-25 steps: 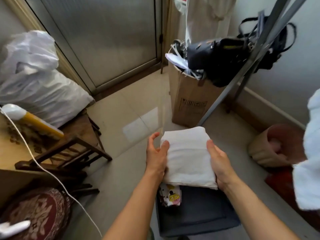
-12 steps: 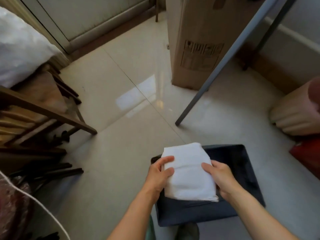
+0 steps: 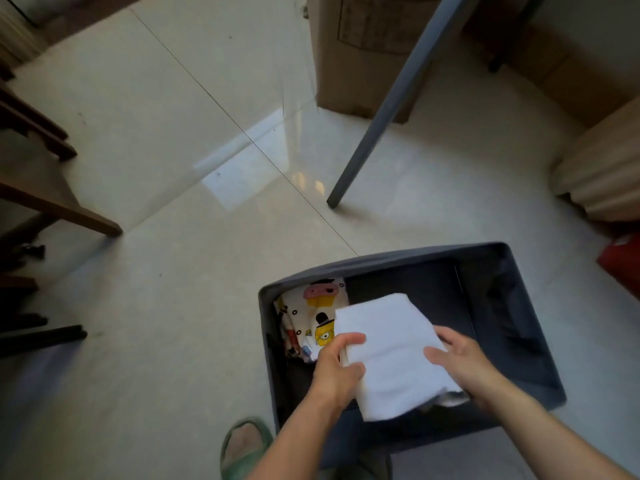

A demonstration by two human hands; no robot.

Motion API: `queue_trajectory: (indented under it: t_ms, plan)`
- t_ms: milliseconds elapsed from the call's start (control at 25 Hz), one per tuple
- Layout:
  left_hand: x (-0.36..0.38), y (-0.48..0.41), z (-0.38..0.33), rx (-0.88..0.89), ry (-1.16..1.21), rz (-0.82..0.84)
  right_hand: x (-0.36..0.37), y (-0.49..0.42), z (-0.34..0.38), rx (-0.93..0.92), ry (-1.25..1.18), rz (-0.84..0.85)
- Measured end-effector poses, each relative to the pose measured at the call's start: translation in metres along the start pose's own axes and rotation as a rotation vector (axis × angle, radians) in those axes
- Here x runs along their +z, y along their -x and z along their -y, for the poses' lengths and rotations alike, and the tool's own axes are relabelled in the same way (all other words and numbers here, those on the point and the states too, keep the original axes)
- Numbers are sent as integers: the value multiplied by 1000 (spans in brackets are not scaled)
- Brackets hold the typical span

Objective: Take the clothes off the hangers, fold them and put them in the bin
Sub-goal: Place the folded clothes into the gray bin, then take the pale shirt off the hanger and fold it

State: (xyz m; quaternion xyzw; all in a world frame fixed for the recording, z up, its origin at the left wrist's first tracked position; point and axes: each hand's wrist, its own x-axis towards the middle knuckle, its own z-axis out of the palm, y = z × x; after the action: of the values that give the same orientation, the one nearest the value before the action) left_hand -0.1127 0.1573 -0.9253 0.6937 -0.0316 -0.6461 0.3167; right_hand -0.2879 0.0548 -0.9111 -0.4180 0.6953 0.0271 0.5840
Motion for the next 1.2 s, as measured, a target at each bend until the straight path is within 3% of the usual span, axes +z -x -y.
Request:
queue_trajectory:
  t_ms: [200,440,600,840,1200]
  plan:
    - [25,-55,10,197,-72,-51,-2,-47,-14,-139,-11,-137]
    - [33,-79,14,60,-212,-7,17,-72,-31,-15,175,-108]
    - [34,-51,-13,5,-27,-7,39,-44,-5,-43,112,-128]
    - [14,12,-85,-12,205,-1,41,29,71,-77,-2,-15]
    - [-29,201,-201,10,584,86,3,211,201,-203,-188,58]
